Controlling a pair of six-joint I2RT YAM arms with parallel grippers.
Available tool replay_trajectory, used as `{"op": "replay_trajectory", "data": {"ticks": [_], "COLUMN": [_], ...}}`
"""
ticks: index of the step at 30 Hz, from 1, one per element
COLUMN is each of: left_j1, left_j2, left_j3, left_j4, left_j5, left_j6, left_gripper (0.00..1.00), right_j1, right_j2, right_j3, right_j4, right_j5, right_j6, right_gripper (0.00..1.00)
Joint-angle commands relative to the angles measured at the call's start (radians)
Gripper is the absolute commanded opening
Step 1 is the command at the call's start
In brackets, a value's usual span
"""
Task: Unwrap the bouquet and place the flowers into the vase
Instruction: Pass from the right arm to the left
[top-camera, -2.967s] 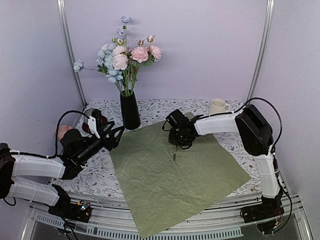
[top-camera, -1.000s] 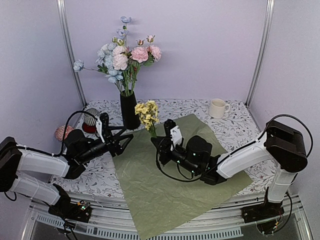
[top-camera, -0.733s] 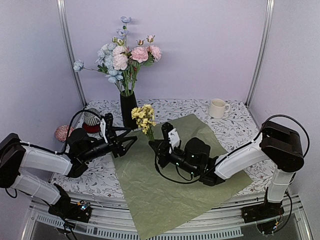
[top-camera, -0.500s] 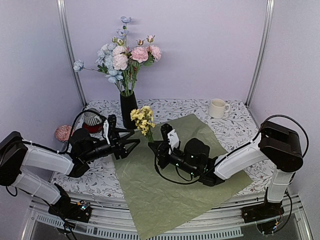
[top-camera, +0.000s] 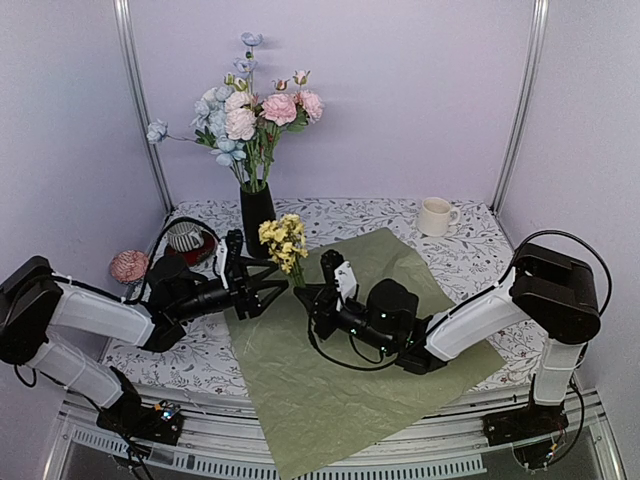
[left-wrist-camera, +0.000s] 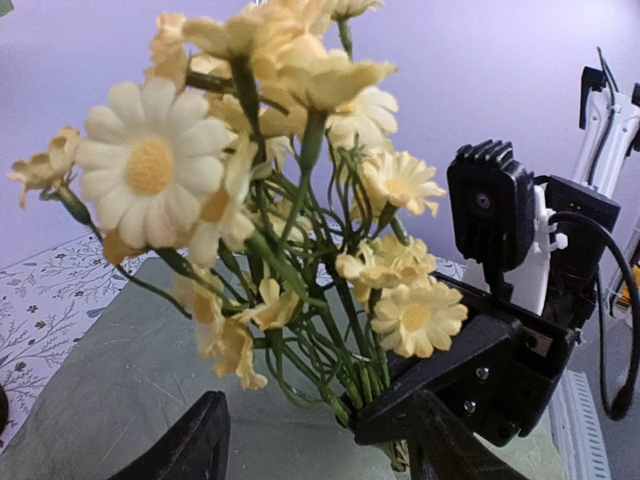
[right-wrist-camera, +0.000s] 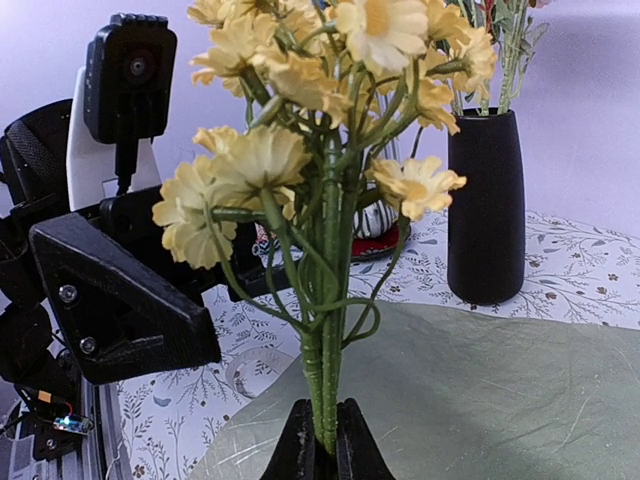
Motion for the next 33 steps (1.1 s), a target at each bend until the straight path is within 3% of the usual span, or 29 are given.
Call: {"op": "replay_trajectory", "data": {"ticks": [1,9,17,23,27,33], "left_j1": [-0.016,-0.018,-0.022,-0.022,-0.022,-0.022], "left_j2": [0.026,0.059,0.067,0.064,0.057,0.033], "left_j3": [0.030,0.041,0.049,0.053,0.052,0.042], "left_j4": [0.000,0.037,0.043,0.026,0.016,-0.007], "left_j5": [0.035,0.089,0.128,0.118,0.099,0.041], "left_j6": [0.011,-0.018,-0.024,-0.016,-0.011,0.002], "left_gripper": [0.61,0.52,0.29,0.05,0.04,0.02], "right_j1": [-0.002,-0.001,-0.002,-0.002,-0.002,-0.002], "right_j2": [0.024,0.039,0.065,0.070,0.065,0.059], "right_j3": [-0.003,-0.009,0.009,0.011,0.008,-0.001], "right_j4": [0.070,0.106,0.107,0.102,0.099,0.101], "right_j5": [-0.050,-0.093,-0.130,-0.111,-0.100,-0.095], "right_j6": [0.009,0.016,0.018,0.009,0.004,-0.010], "right_gripper": [0.05,0.05,0.07,0.23,0.35,0.45]}}
